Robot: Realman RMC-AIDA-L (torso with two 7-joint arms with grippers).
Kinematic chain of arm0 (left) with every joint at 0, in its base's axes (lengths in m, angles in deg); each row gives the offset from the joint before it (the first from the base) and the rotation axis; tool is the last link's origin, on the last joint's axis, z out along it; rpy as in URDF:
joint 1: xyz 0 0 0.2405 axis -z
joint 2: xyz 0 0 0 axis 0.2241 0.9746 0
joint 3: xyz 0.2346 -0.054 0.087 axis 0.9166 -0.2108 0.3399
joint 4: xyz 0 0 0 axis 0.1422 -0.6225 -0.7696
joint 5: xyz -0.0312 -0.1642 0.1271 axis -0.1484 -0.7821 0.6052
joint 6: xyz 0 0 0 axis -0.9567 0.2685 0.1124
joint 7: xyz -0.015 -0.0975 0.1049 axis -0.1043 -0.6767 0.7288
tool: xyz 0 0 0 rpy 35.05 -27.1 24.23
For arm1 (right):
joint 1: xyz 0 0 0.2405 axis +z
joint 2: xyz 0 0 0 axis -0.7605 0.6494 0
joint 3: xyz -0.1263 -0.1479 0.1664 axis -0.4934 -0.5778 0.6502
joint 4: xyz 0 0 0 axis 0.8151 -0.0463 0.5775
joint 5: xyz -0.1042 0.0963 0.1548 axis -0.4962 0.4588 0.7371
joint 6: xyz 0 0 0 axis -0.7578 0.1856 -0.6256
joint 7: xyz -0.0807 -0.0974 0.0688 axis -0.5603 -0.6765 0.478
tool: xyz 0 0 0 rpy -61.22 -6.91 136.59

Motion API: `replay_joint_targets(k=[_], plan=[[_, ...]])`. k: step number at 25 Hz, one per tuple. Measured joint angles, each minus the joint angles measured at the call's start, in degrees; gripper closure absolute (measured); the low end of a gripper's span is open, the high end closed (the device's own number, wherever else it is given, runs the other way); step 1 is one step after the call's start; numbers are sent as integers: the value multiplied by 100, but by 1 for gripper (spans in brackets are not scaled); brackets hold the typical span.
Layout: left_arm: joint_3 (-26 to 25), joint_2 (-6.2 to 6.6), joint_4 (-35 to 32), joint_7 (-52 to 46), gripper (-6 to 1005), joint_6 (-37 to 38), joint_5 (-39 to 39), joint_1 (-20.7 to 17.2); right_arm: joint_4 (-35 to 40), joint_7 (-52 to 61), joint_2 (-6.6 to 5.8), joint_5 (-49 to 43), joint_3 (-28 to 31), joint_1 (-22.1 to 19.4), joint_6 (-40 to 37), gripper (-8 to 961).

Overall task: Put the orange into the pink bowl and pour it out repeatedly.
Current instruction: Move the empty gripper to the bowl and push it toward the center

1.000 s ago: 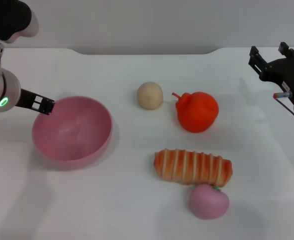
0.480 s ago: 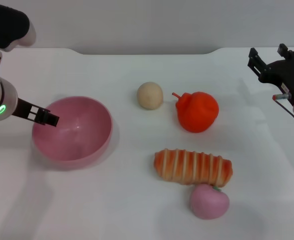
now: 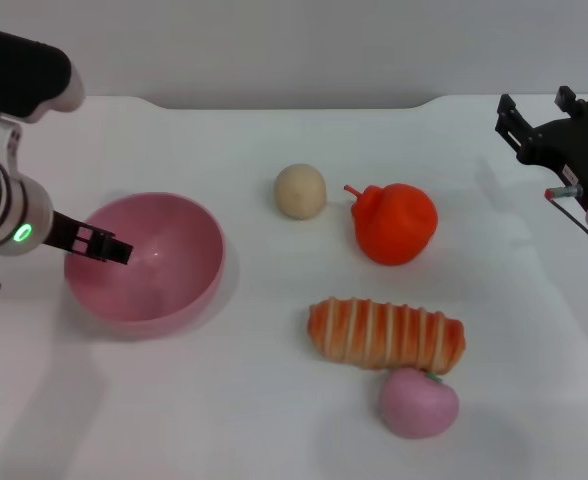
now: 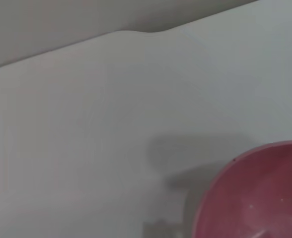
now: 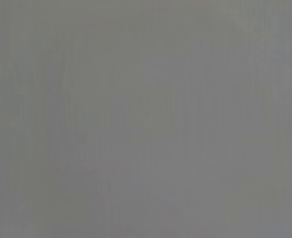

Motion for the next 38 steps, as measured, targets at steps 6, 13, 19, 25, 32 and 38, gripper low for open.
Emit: replay_joint_targets(k=[6,13,19,25,32,38], plan=[[33,3,548,-5,146,315,-132,153,0,0,0,0,-10,2,2,199],[29,4,967,-10,148,466,-157,290,1,0,0,1,-51,2,5,199],[33,11,993,-11,150,465,-160,311,40,0,0,1,-53,-3,5,199],[39,8,1263,22,175,333,-162,480,86,0,0,1,-56,-28,5,198],[23,15,1368,6,336,294,-180,532,199,0,-1,1,-70,-100,4,198],[42,12,1374,26,603,300,-230,539,221,0,-9,-64,-71,-129,4,199]])
